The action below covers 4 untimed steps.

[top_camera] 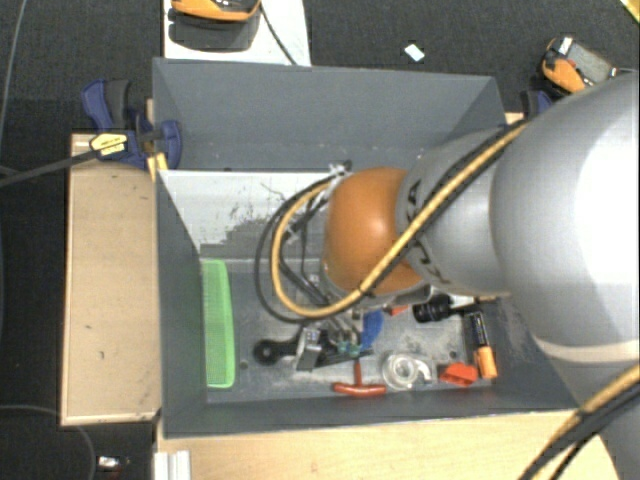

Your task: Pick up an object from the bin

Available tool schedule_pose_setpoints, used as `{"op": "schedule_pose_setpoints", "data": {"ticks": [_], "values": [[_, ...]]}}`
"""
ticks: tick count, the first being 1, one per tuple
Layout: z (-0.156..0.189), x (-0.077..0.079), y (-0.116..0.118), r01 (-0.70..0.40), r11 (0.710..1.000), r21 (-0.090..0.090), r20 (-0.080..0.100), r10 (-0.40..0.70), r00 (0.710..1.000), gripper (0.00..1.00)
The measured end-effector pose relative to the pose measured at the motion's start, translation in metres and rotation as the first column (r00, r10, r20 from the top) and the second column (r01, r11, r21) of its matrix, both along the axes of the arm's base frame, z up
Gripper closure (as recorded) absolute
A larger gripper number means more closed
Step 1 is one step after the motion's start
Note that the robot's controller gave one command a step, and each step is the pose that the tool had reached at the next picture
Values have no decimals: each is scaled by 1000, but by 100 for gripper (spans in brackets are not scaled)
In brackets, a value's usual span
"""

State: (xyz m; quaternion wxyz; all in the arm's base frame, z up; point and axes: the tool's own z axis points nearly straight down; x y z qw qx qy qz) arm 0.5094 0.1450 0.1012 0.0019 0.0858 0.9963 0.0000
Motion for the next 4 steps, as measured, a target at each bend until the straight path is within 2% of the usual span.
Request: {"op": "schedule_pose_setpoints", "data": {"ticks": [1,2,4], "values": [[-32,-2,-3,90,996,1,-2,-90,996,0],[-31,16,17,190,982,4,7,-190,982,100],[-22,16,17,188,982,5,9,-188,982,100]]}}
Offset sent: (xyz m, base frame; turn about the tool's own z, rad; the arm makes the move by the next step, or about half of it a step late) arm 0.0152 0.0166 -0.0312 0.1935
